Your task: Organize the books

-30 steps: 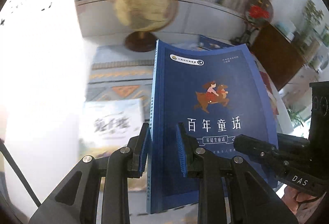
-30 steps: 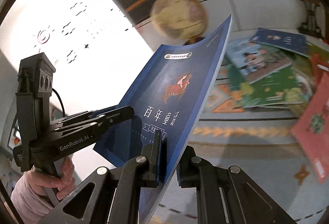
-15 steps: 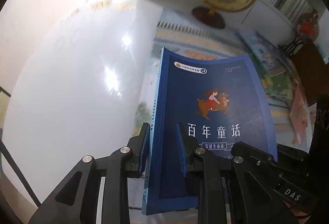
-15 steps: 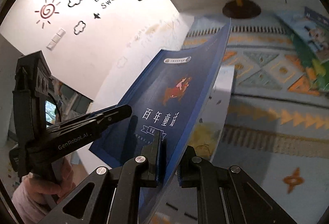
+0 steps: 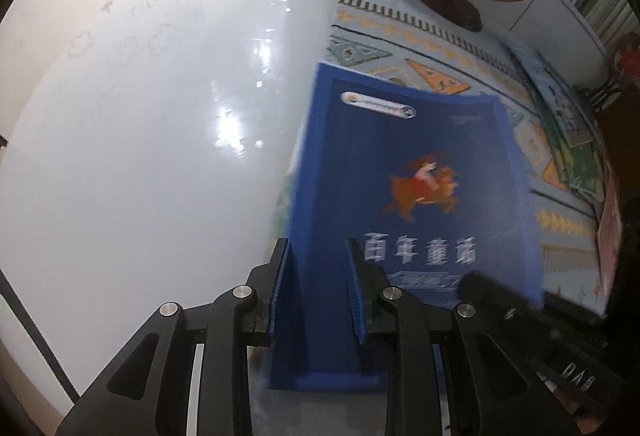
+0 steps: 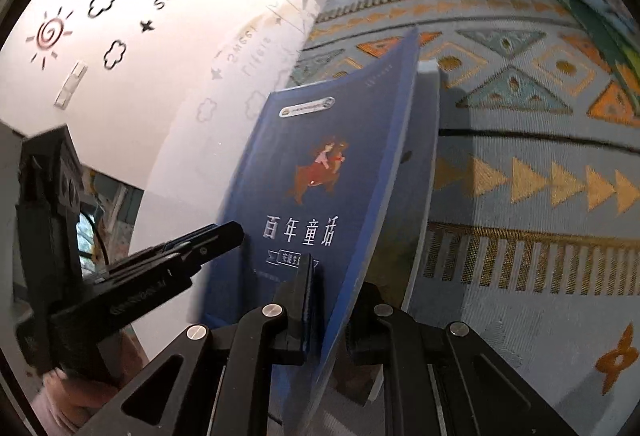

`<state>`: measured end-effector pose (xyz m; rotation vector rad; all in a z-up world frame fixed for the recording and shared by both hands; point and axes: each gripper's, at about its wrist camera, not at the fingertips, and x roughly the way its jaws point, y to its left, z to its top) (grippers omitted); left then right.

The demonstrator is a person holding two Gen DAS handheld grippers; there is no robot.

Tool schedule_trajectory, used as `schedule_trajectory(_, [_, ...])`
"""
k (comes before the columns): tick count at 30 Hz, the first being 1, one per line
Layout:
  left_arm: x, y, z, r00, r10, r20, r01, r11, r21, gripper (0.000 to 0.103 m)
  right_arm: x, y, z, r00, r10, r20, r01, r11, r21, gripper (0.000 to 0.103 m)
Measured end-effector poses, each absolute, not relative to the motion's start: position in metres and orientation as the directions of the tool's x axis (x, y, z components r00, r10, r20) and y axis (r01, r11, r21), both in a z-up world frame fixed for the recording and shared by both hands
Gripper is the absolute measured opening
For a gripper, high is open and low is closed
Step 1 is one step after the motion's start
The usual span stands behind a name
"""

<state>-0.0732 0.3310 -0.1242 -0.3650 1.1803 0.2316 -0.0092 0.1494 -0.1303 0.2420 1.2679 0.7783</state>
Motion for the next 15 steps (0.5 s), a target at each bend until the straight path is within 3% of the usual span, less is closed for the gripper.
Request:
schedule_trajectory(6, [-0.063,0.327,-0.122,0.360,0.077,-0.930,-0.371,0.926,-0.067,0.026,-0.012,0.152,-0.132,0.110,0.639,-0.762,-0.367,0.738,0.566,0.013])
schedule_trajectory(11, [-0.068,0.355,-0.129,0.312,0.095,-0.945,-0.465,0.883,-0.064,0.038,-0.019,0.145,-0.132,0.155,0.617,-0.772,-0.320,0.770,0.552,0.013])
schedule_trajectory(15, [-0.068,0.364,-0.130,0.315,0.085,-0.945,-0.482,0.872,-0.082,0.039,-0.023,0.149,-0.131,0.177,0.604,-0.777,-0.301,0.785,0.542,0.013])
